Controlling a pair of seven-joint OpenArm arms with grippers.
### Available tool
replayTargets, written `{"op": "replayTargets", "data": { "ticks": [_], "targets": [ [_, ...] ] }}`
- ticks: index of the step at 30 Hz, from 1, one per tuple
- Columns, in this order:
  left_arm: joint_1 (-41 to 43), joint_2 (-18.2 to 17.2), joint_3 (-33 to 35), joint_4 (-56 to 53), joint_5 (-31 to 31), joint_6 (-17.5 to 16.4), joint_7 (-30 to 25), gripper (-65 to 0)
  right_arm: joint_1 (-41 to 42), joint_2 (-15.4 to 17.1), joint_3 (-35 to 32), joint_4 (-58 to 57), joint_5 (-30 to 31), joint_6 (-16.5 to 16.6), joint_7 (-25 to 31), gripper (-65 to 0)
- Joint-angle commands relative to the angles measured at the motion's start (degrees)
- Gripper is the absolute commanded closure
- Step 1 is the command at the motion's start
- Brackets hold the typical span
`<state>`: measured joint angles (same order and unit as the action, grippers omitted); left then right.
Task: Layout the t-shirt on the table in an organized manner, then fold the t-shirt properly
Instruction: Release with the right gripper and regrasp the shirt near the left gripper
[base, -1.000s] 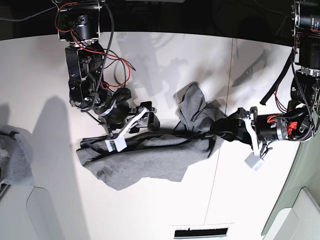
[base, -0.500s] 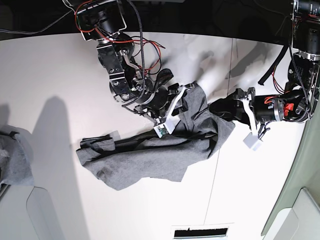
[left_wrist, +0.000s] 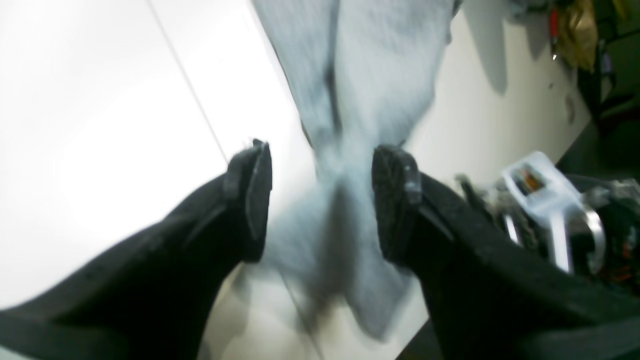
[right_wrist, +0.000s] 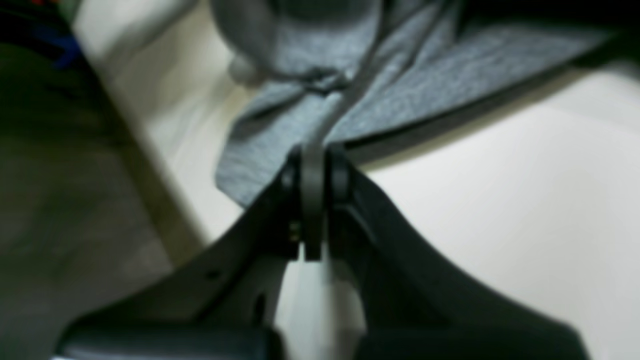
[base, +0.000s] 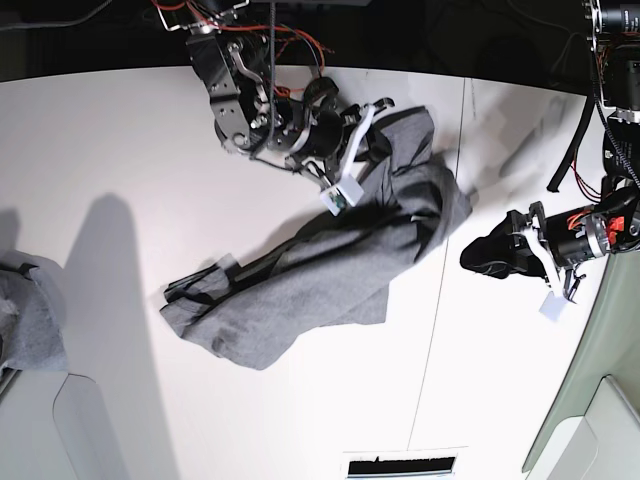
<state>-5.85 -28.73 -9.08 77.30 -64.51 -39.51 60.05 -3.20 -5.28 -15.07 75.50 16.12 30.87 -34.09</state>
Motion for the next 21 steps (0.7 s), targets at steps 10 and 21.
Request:
{"op": "replayTargets", "data": {
  "ticks": [10,21],
  "targets": [
    [-1.1,-1.7,-0.5,1.1,-5.0,-0.5,-0.9,-34.1,-12.4,8.3,0.2,18.3,4.5,0.9,5.1,-13.2],
    [0.5,-1.7,2.5,4.3,-6.8,-0.5,2.1,-34.1,2.2,8.1,14.6,17.4,-0.5,-7.8,8.0,-32.1]
  ]
}}
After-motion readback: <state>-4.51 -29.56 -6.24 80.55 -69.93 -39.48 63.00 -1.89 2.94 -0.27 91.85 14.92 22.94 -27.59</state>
